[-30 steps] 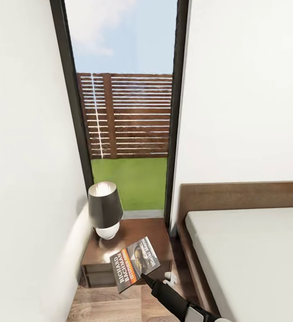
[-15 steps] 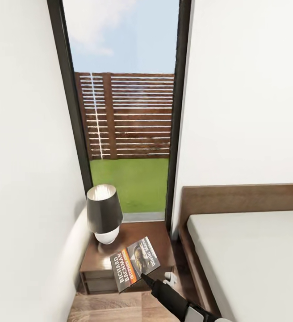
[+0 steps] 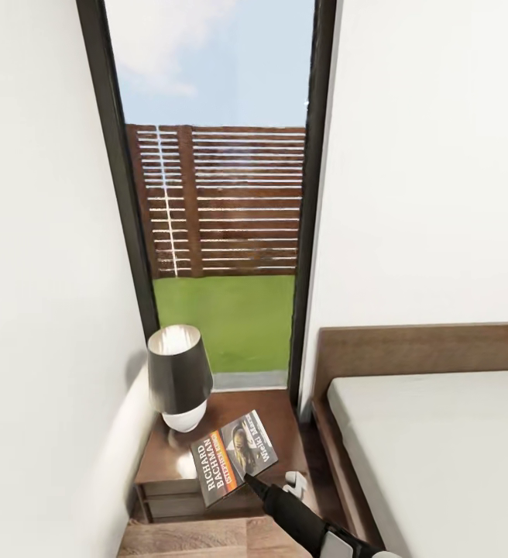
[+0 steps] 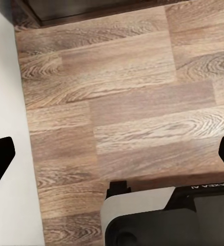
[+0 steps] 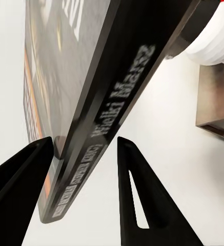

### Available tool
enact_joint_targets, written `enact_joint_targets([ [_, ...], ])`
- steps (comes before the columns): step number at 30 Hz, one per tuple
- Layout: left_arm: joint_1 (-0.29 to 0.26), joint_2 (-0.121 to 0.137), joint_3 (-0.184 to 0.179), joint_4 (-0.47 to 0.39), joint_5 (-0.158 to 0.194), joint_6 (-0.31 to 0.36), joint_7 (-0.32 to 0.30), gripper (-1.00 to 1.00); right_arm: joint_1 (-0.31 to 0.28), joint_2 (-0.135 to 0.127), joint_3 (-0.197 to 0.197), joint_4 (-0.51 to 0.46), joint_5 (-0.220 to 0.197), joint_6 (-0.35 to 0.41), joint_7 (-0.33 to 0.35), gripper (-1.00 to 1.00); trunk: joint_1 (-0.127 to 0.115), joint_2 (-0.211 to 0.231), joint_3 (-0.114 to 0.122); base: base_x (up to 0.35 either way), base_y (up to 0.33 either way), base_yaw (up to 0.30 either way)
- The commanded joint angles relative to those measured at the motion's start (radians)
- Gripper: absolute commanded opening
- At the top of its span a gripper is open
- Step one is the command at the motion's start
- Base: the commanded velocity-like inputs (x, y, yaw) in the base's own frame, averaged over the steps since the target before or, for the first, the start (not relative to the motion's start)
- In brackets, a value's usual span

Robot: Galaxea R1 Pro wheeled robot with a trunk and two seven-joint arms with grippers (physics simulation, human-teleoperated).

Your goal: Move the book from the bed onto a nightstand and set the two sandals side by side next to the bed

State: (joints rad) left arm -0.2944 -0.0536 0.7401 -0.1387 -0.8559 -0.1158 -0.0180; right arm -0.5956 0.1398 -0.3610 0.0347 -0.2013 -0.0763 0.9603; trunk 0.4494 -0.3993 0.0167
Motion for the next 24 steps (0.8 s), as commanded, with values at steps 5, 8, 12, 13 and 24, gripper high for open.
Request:
enact_joint_targets([
  [5,0.0,-0.001,0.008,-0.001,-0.009,-0.002,-0.002,1.0,-0.001,0.0,0.005,0.004,-0.007,-0.008,0.001,-1.0,0.001,-0.001,0.0,0.142,0.01,0.0],
  [8,0.0,-0.001,0.008,0.0,-0.009,-0.002,-0.002,1.0,-0.001,0.0,0.005,0.004,-0.007,-0.008,0.001,-1.0,0.001,-0.001,0.0,0.165,0.004,0.0],
  [12,0.0,-0.001,0.008,0.0,-0.009,-0.002,-0.002,1.0,-0.001,0.0,0.005,0.004,-0.007,-0.008,0.001,-1.0,0.001,-0.001,0.0,0.213,0.002,0.0],
  [13,0.0,-0.001,0.008,0.0,-0.009,-0.002,-0.002,1.0,-0.001,0.0,0.005,0.004,-0.007,-0.008,0.001,-1.0,0.001,-0.001,0.0,0.237,0.001,0.0],
  [24,0.0,-0.002,0.008,-0.001,-0.01,-0.002,-0.002,1.0,-0.001,-0.003,0.003,0.003,-0.008,-0.008,0.002,-1.0,0.001,-0.001,0.0,0.186,0.0,0.0],
])
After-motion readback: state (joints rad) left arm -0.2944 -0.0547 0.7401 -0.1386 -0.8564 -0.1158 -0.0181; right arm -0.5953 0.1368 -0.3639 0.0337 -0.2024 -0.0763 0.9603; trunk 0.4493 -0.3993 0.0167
